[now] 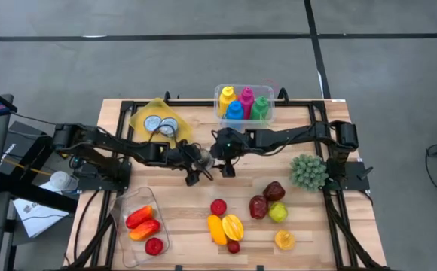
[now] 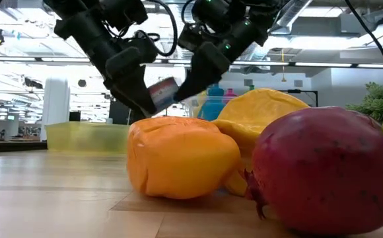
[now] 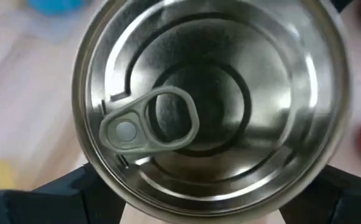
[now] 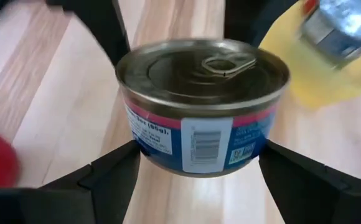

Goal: Pick & Place Food Item
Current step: Put the blue tuna can into the yellow bin

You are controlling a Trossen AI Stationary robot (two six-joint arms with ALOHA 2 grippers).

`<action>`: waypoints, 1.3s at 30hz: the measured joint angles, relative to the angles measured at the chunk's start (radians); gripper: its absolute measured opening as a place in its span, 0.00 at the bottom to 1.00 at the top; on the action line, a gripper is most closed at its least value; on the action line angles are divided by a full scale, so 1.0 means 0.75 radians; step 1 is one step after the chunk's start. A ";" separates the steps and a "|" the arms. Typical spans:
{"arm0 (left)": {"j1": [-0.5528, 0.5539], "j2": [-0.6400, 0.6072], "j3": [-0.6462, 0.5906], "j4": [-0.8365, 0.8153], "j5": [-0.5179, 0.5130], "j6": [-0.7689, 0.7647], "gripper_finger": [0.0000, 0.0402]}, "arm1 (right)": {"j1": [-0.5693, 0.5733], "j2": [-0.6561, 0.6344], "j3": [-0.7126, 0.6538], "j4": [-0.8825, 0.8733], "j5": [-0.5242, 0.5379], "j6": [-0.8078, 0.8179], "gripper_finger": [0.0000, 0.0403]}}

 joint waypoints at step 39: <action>0.301 -0.569 0.000 -0.841 -0.295 -0.087 0.80 | -0.109 0.788 1.422 -0.519 -0.016 -0.238 0.78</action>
